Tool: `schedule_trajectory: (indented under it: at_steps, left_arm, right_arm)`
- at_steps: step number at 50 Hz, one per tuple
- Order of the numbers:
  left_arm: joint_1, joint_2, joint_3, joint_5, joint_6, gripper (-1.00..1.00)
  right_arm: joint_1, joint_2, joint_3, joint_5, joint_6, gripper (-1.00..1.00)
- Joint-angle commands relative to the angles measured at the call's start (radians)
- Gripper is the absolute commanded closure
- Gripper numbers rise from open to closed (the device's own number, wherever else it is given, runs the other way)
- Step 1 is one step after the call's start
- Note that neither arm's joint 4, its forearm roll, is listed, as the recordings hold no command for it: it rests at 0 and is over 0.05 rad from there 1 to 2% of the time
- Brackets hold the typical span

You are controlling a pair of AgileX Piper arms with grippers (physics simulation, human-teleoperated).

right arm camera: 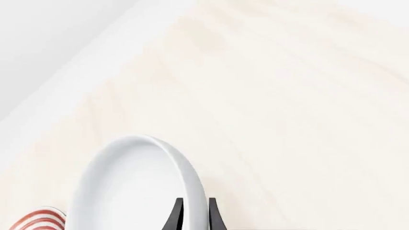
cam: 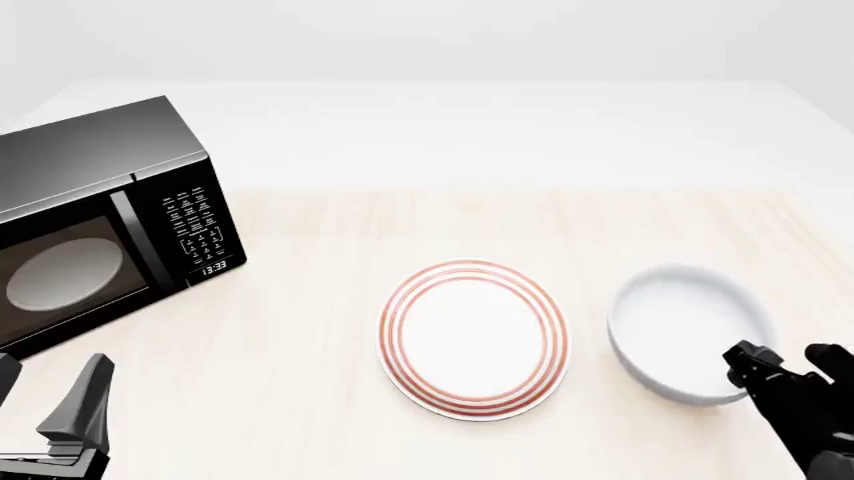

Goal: Put the white bowl to the right of the plate.

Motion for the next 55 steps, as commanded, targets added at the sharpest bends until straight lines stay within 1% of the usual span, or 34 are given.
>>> schedule_trajectory:
  at_steps: [1,15,21,22,24,26,27,29,30,33,35,38,39,42,44,47,48,53,55]
  left_arm:
    - [0.000,0.000,0.000,0.000,0.000,-1.00]
    - [0.000,0.000,0.000,0.000,0.000,-1.00]
    - [0.000,0.000,0.000,0.000,0.000,-1.00]
    - [0.000,0.000,0.000,0.000,0.000,-1.00]
    - [0.000,0.000,0.000,0.000,0.000,-1.00]
    - [0.000,0.000,0.000,0.000,0.000,-1.00]
    - [0.000,0.000,0.000,0.000,0.000,-1.00]
    - [0.000,0.000,0.000,0.000,0.000,-1.00]
    - [0.000,0.000,0.000,0.000,0.000,-1.00]
    - [0.000,0.000,0.000,0.000,0.000,-1.00]
    - [0.000,0.000,0.000,0.000,0.000,-1.00]
    - [0.000,0.000,0.000,0.000,0.000,-1.00]
    - [0.000,0.000,0.000,0.000,0.000,-1.00]
    - [0.000,0.000,0.000,0.000,0.000,-1.00]
    - [0.000,0.000,0.000,0.000,0.000,-1.00]
    - [0.000,0.000,0.000,0.000,0.000,-1.00]
    - [0.000,0.000,0.000,0.000,0.000,-1.00]
    - [0.000,0.000,0.000,0.000,0.000,-1.00]
    - [0.000,0.000,0.000,0.000,0.000,-1.00]
  right_arm:
    - [0.018,0.078,0.001,-0.032,-0.036,1.00]
    - [0.021,0.088,-0.003,-0.030,-0.035,1.00]
    - [0.018,0.120,0.000,-0.065,-0.027,1.00]
    - [0.019,0.122,0.011,-0.086,-0.015,1.00]
    - [0.021,0.128,0.022,-0.105,-0.012,1.00]
    - [0.011,0.109,0.033,-0.105,-0.009,1.00]
    - [0.010,0.102,0.035,-0.100,-0.010,-1.00]
    - [0.009,0.074,0.043,-0.084,-0.010,-1.00]
    - [-0.001,0.025,0.045,-0.043,-0.018,-1.00]
    - [0.000,-0.069,0.046,0.036,-0.026,-1.00]
    - [-0.001,-0.178,0.038,0.140,-0.041,-1.00]
    - [0.001,-0.290,0.026,0.246,-0.053,-1.00]
    - [0.002,-0.340,0.018,0.298,-0.060,-1.00]
    - [0.008,-0.454,-0.002,0.412,-0.071,-1.00]
    - [0.009,-0.543,-0.026,0.511,-0.089,-1.00]
    - [0.012,-0.650,-0.054,0.625,-0.107,-1.00]
    - [0.014,-0.696,-0.069,0.678,-0.119,-1.00]
    - [0.034,-0.847,-0.129,0.853,-0.152,-1.00]
    - [0.043,-0.914,-0.171,0.940,-0.171,-1.00]
